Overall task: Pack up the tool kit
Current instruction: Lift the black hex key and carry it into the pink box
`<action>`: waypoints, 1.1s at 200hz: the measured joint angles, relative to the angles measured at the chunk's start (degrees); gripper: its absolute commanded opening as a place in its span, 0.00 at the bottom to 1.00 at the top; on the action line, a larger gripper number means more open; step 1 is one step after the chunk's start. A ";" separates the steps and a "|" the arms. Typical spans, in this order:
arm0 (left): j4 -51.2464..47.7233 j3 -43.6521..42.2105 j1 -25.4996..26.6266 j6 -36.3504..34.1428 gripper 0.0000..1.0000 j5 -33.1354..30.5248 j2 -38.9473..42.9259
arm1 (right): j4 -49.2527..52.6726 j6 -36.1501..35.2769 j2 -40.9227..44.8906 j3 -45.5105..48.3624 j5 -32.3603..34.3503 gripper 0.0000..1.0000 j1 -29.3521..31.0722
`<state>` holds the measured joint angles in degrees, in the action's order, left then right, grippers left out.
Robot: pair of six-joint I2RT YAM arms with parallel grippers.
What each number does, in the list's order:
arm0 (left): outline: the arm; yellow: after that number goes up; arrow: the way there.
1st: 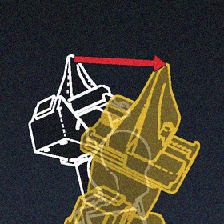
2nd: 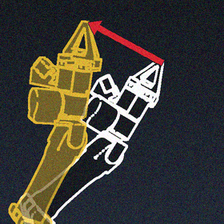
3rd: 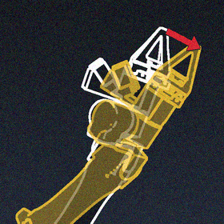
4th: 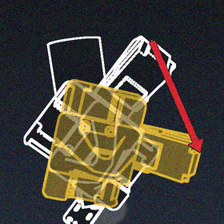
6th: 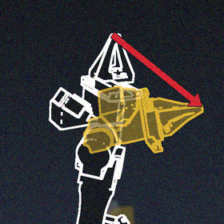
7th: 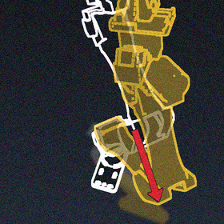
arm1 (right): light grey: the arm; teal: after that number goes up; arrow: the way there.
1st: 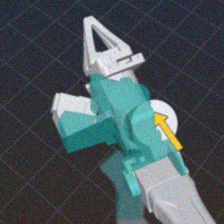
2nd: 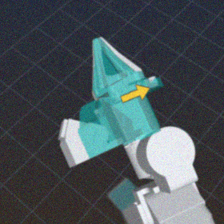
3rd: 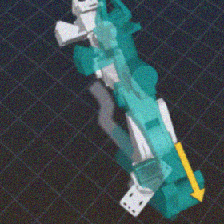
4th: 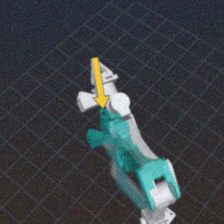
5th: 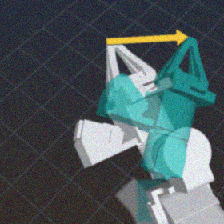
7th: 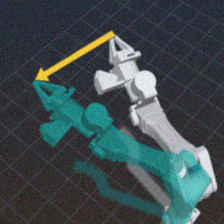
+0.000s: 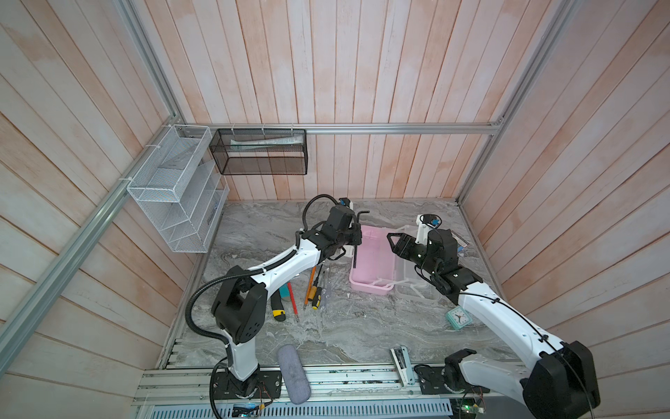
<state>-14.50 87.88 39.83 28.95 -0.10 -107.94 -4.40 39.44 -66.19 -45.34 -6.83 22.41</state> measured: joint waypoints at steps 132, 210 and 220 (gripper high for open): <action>-2.84 6.51 1.86 1.77 0.00 2.58 -15.67 | -0.37 0.02 -0.59 2.34 -1.05 0.59 -0.83; -3.30 9.60 1.97 2.43 0.19 3.39 -19.26 | -0.83 0.02 -1.64 2.47 -1.51 0.60 -0.94; -3.28 9.68 2.01 2.43 0.18 3.43 -19.26 | -0.85 0.02 -1.84 2.47 -1.64 0.60 -0.94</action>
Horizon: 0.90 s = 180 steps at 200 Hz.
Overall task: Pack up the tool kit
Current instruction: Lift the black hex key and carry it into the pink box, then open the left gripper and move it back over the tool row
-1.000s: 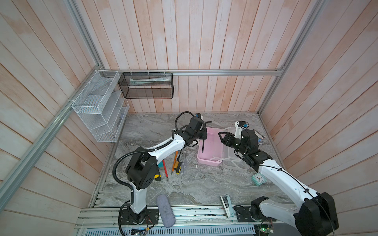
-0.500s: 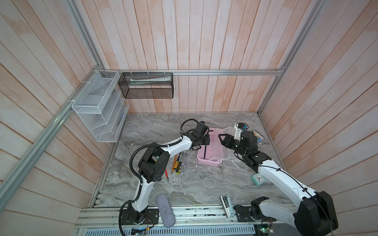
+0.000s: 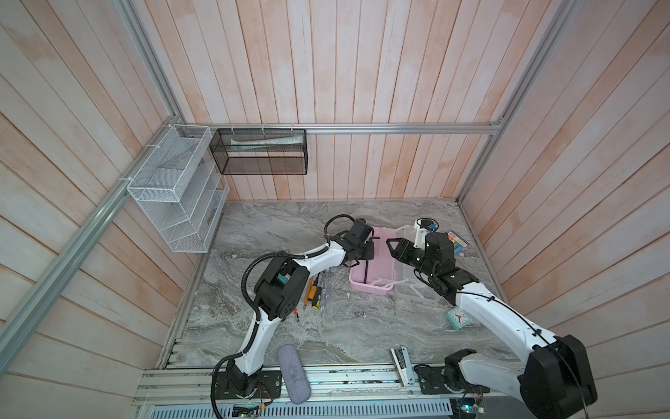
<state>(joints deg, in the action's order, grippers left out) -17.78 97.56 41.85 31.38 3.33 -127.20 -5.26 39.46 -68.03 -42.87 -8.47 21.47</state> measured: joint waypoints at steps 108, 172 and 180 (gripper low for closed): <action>-0.44 -9.49 -0.74 -3.50 0.53 -2.84 12.52 | 1.60 -1.22 -0.44 -2.36 -1.29 0.60 0.74; -1.62 -32.39 -3.74 -4.83 0.54 -14.38 38.21 | 2.64 -3.30 -1.03 -5.99 -0.15 0.59 10.25; -2.25 -35.19 -4.48 -4.37 0.54 -15.34 39.95 | 2.60 -3.30 -1.79 -6.08 -0.15 0.59 11.10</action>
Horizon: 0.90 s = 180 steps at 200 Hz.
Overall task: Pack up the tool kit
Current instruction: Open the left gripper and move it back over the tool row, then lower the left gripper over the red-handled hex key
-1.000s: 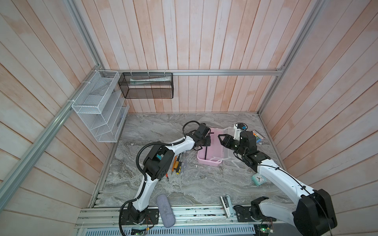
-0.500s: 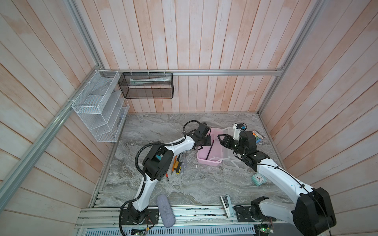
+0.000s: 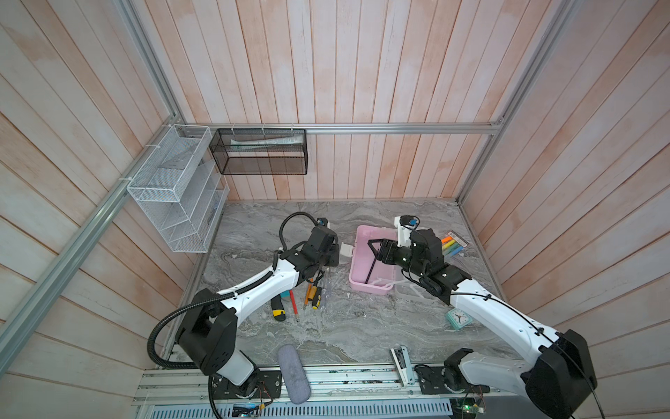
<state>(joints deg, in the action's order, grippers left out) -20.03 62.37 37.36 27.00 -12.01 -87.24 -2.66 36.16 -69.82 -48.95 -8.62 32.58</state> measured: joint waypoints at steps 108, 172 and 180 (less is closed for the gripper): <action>-11.17 -22.03 -2.32 14.25 0.46 -2.51 10.69 | -0.87 0.26 -8.24 -0.09 -1.99 0.58 1.90; -11.04 -22.84 -2.32 16.17 0.37 -1.79 10.10 | -1.73 0.26 -9.62 -0.09 -2.43 0.58 1.90; -10.80 -22.88 -2.32 16.17 0.36 -1.70 9.57 | -1.77 0.24 -9.62 -0.09 -2.43 0.58 1.90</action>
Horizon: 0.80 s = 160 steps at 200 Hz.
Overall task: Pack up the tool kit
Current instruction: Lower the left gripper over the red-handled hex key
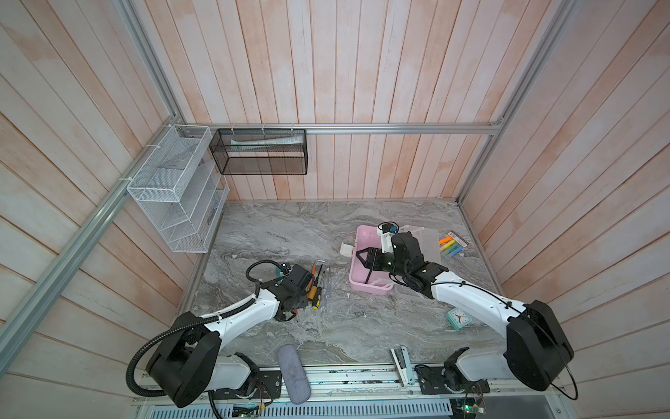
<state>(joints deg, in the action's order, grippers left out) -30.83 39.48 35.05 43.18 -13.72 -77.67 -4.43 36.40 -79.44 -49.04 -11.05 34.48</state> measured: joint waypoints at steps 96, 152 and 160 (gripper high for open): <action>2.60 -1.05 0.20 0.09 0.29 1.29 -4.04 | -0.50 0.04 0.00 0.02 0.00 0.58 -0.02; 3.78 -0.24 1.38 0.02 0.26 0.52 -5.88 | -2.03 0.61 -0.33 0.48 -0.46 0.58 -0.46; 3.85 0.09 1.64 -0.04 0.25 0.24 -6.32 | -2.16 0.72 -0.37 0.63 -0.48 0.58 -0.48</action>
<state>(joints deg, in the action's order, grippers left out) -26.98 39.57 36.69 43.13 -13.47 -83.99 -6.59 37.12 -79.81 -48.40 -11.53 34.00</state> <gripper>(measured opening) 0.264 0.578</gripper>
